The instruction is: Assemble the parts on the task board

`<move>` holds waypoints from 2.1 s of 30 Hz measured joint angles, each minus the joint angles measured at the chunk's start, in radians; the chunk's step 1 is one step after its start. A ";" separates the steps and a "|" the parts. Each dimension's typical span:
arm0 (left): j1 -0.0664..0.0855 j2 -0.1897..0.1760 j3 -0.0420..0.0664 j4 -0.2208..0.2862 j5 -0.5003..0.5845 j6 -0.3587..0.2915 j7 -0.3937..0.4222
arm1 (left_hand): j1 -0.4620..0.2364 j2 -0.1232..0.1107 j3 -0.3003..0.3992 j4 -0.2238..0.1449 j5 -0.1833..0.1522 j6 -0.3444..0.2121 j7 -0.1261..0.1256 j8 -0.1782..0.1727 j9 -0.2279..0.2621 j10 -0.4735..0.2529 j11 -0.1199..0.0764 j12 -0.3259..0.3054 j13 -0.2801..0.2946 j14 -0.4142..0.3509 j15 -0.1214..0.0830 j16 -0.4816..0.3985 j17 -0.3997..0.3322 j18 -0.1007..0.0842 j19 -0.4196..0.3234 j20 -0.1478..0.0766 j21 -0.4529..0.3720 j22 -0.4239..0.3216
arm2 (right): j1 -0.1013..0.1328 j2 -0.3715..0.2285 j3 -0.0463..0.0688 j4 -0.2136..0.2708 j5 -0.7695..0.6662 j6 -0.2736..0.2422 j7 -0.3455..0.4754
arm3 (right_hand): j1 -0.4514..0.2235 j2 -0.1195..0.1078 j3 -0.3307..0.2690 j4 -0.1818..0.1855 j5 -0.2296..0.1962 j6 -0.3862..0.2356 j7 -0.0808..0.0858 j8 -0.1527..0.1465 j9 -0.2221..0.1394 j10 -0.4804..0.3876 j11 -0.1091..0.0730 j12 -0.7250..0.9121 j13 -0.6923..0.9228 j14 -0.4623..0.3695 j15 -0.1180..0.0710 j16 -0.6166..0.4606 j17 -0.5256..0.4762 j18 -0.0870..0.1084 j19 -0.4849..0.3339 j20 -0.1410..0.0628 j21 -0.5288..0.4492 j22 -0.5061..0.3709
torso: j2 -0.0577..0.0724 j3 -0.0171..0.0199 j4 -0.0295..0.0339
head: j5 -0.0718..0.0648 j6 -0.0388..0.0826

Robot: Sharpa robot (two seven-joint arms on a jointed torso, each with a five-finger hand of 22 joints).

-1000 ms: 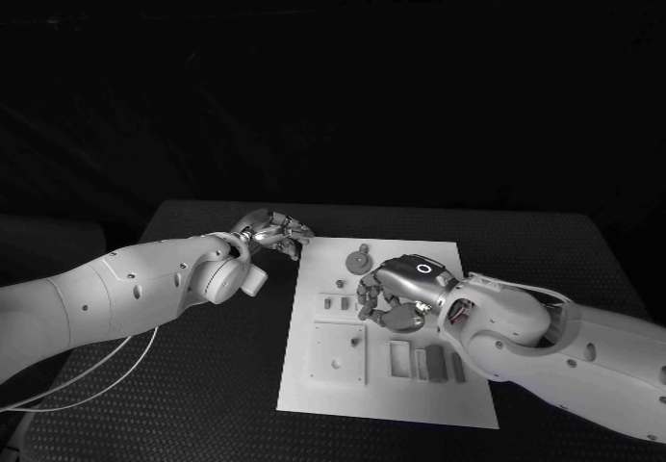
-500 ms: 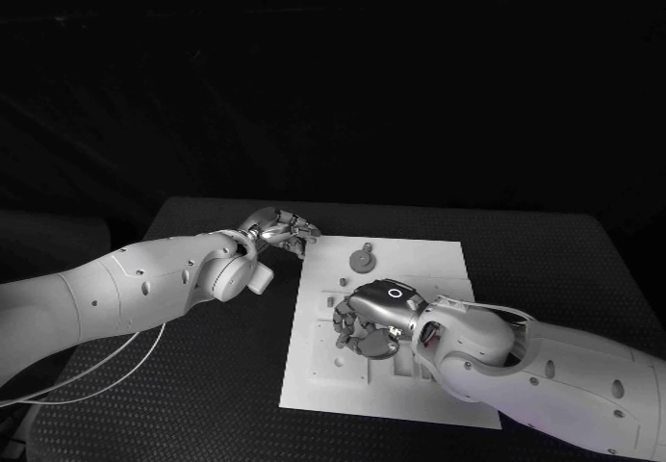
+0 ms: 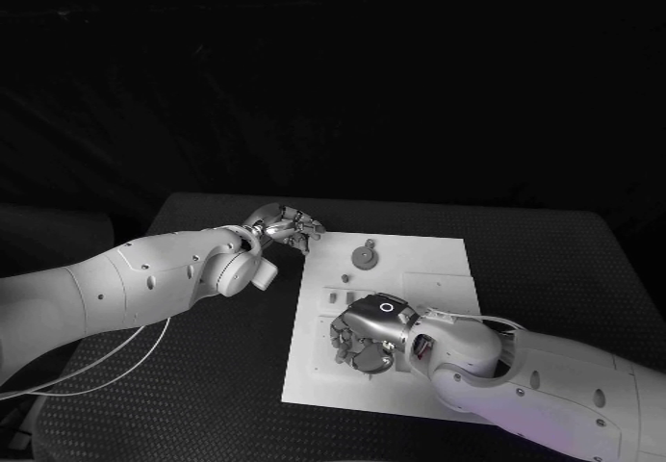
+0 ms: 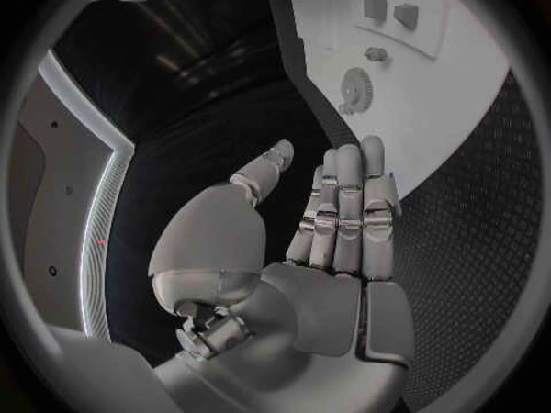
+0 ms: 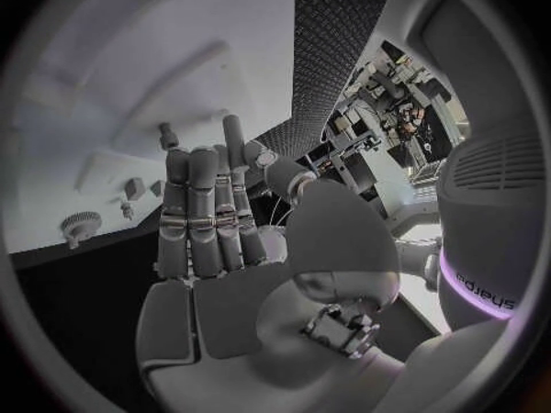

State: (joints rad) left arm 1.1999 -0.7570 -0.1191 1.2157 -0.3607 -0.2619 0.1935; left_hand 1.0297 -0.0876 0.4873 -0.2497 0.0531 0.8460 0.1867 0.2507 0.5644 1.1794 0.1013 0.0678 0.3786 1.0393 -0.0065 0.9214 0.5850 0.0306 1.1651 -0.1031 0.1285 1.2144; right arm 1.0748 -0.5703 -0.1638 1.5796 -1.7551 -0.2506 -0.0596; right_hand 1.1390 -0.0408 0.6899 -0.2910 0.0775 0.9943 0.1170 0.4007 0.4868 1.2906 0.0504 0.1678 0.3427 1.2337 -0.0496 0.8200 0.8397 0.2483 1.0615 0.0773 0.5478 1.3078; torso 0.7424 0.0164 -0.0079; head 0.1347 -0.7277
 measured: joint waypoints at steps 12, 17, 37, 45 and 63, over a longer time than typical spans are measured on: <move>0.000 -0.001 0.000 0.000 0.000 0.001 0.000 | 0.000 0.000 0.000 0.000 0.000 0.000 0.000 0.000 0.000 0.000 0.000 0.000 0.001 0.000 0.000 0.000 0.001 0.000 0.002 -0.002 0.000 0.001 | -0.001 0.002 -0.002 -0.015 -0.033 0.002 -0.008 | 0.000 0.000 0.000 0.000 0.000 0.000 -0.003 -0.004 0.000 -0.001 -0.001 -0.004 0.001 -0.002 -0.001 0.000 0.000 0.000 0.000 0.000 0.000 0.000 | 0.000 0.0000 -0.0005 | 0.003 -0.005; 0.000 -0.002 0.000 0.001 0.000 0.001 0.000 | 0.000 0.000 0.000 0.000 0.000 0.000 0.000 0.000 0.000 0.000 0.000 0.000 0.001 0.000 0.000 0.000 0.001 0.000 0.002 -0.002 0.000 0.001 | -0.001 0.004 -0.002 -0.017 -0.046 0.002 -0.009 | 0.000 0.000 0.000 0.000 -0.001 -0.001 -0.003 -0.004 0.000 -0.001 -0.001 -0.004 0.003 -0.003 0.000 0.000 0.000 0.001 0.000 0.000 0.004 0.000 | 0.000 -0.0003 -0.0005 | 0.003 -0.005; 0.000 -0.002 0.000 0.001 0.000 0.003 -0.001 | 0.000 0.000 0.000 0.000 0.000 0.000 0.000 0.000 0.000 0.002 -0.002 0.000 0.002 0.000 0.000 0.000 0.002 0.000 0.002 -0.002 0.000 0.002 | -0.002 0.024 -0.025 -0.035 -0.048 0.000 -0.004 | 0.000 0.000 0.001 0.002 -0.004 -0.002 -0.005 -0.001 0.016 -0.002 -0.002 -0.003 0.009 0.001 -0.003 0.000 -0.001 0.001 0.000 0.000 0.004 0.000 | -0.001 0.0000 -0.0009 | 0.005 -0.012; 0.000 -0.003 0.000 0.001 0.000 0.004 -0.002 | 0.000 0.000 0.000 0.000 0.000 0.000 0.000 0.000 0.000 0.002 -0.002 0.000 0.002 0.000 0.000 0.000 0.002 0.000 0.002 -0.002 0.000 0.001 | -0.004 0.027 -0.029 -0.041 -0.016 -0.002 0.007 | -0.011 -0.073 -0.004 0.015 0.010 -0.069 0.029 -0.055 0.037 -0.068 0.030 -0.047 0.000 -0.023 0.020 0.000 -0.003 0.014 -0.009 0.009 0.003 -0.001 | -0.001 0.0000 -0.0011 | 0.006 -0.012; 0.000 -0.004 0.000 0.001 0.000 0.006 -0.004 | 0.000 0.000 0.000 0.000 0.000 0.000 0.000 0.000 0.000 0.002 -0.002 0.000 0.001 0.000 0.000 0.000 0.002 0.000 0.003 0.000 -0.004 0.002 | -0.007 0.018 -0.030 -0.040 0.022 -0.020 0.027 | -0.027 -0.129 -0.010 0.032 0.004 -0.124 0.049 -0.090 0.015 -0.124 0.055 -0.080 -0.002 -0.042 0.032 0.011 -0.003 0.015 -0.019 0.011 0.002 0.001 | -0.001 0.0000 -0.0011 | 0.002 -0.009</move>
State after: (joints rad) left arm 1.2000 -0.7609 -0.1192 1.2164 -0.3606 -0.2558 0.1893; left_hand 1.0297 -0.0876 0.4873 -0.2497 0.0531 0.8459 0.1866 0.2507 0.5642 1.1813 0.0994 0.0678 0.3799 1.0393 -0.0065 0.9215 0.5874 0.0305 1.1685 -0.1034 0.1246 1.2166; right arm 1.0680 -0.5521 -0.1942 1.5397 -1.7333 -0.2703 -0.0328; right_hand 1.1125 -0.1700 0.6803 -0.2592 0.0813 0.8703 0.1663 0.3104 0.5014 1.1665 0.1053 0.0876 0.3409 1.1912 -0.0180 0.8308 0.8366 0.2638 1.0429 0.0880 0.5499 1.3088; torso 0.7418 0.0164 -0.0089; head 0.1366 -0.7362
